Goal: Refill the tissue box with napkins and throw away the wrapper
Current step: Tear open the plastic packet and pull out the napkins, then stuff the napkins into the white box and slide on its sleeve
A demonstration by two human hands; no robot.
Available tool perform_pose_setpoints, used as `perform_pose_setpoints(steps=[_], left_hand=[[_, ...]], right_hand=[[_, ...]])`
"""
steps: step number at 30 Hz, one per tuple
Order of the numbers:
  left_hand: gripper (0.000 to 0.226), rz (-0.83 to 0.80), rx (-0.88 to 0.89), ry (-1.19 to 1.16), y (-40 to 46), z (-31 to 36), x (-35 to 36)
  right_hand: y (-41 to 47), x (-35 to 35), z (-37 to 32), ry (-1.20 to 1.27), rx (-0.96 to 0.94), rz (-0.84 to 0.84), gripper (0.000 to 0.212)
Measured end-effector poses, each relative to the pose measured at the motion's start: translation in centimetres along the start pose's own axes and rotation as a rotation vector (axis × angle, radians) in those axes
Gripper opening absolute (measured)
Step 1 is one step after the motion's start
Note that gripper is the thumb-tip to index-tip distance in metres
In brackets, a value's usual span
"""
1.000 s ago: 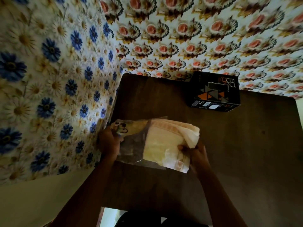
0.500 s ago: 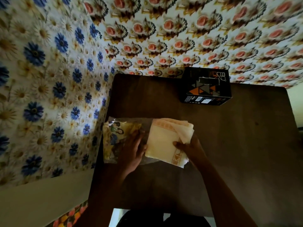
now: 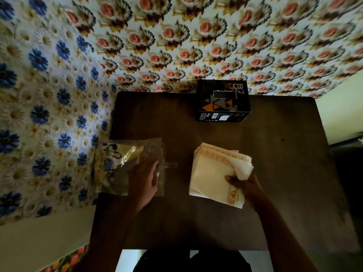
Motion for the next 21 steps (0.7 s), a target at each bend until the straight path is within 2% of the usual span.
perform_pose_setpoints(steps=[2,4,7,9,11,13,16,21], left_hand=[[0.044,0.037,0.084,-0.056,-0.2,2.9,0.0],[0.04,-0.03,0.107,-0.217,-0.5,6.2,0.4],[0.047,-0.237,0.003,-0.493,-0.2,13.4,2.1],[0.057,-0.311,-0.109,-0.545,0.3,15.9,2.9],[0.063,-0.34,-0.198,-0.508,0.6,16.3,3.1],[0.069,-0.348,-0.277,-0.492,0.4,15.6,3.5],[0.084,-0.365,-0.363,-0.618,-0.8,14.3,4.6],[0.092,-0.362,-0.447,-0.775,-2.2,15.1,6.2]], right_hand=[[0.1,-0.6,0.4,-0.001,0.007,-0.002,0.051],[0.1,-1.0,0.5,-0.031,0.01,-0.014,0.047],[0.0,-3.6,0.1,-0.144,0.051,-0.022,0.045],[0.9,-4.3,0.1,-0.17,0.088,0.008,0.034],[1.4,-3.5,0.3,-0.201,0.111,0.02,0.028],[1.6,-2.5,0.9,-0.296,0.13,0.026,0.042],[1.1,-1.5,1.5,-0.398,0.147,-0.013,0.056],[-0.1,-2.5,1.7,-0.51,0.207,-0.049,0.058]])
Point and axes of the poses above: each hand's wrist, its own y-axis towards the middle knuckle, its own x-axis out of the palm, z = x × y, the point moved 2 cm from there along y, towards the middle knuckle, and after that the axes turned 15 degrees about -z, right-handed, at the moved point
